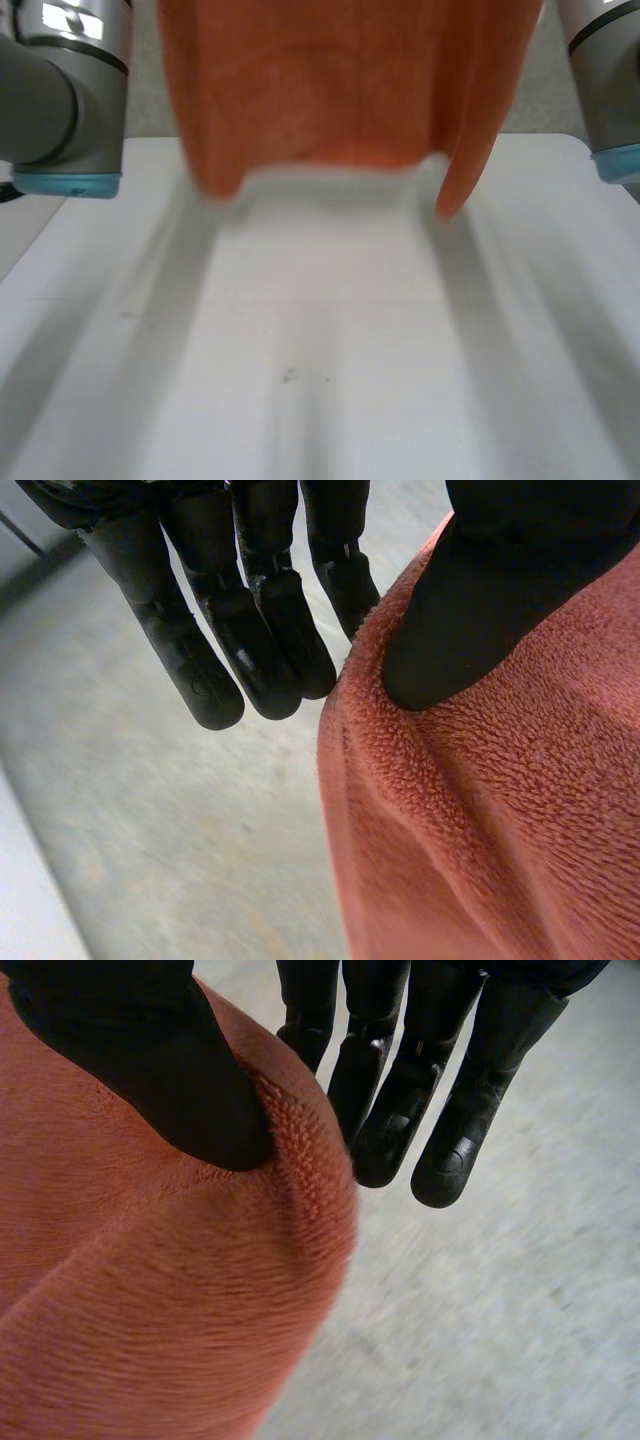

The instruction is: Fold the laundry

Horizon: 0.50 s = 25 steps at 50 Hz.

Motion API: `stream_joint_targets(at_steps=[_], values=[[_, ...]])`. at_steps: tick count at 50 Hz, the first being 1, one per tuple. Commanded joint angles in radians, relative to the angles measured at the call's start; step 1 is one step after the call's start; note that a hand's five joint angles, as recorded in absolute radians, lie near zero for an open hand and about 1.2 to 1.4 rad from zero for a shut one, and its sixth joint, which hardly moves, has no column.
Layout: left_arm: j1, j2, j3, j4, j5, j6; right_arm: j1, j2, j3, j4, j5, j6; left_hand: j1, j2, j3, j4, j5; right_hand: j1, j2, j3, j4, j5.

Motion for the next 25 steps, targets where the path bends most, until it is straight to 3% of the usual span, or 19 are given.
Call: stream_joint_targets(at_steps=[1,7,16,25], values=[[0.000,0.093,-0.281,-0.003,-0.002,-0.005,0.002,-0.103,0.295,-0.028,-0.013,-0.005,0.259,0.200,0.207,0.202,0.262,0.421,0.218,0.215,0.205,0.239],[0.009,0.073,-0.525,-0.050,-0.003,-0.002,-0.005,-0.123,0.517,0.110,-0.027,-0.029,0.259,0.200,0.207,0.202,0.262,0.421,0.218,0.215,0.205,0.239],[0.009,-0.077,-0.699,-0.130,-0.016,0.002,-0.010,-0.050,0.712,0.237,-0.039,-0.111,0.259,0.200,0.207,0.202,0.262,0.421,0.218,0.215,0.205,0.239],[-0.011,-0.077,-0.739,-0.404,-0.083,-0.002,-0.008,-0.045,0.757,0.236,-0.042,-0.114,0.259,0.200,0.207,0.202,0.262,0.421,0.218,0.215,0.205,0.239]])
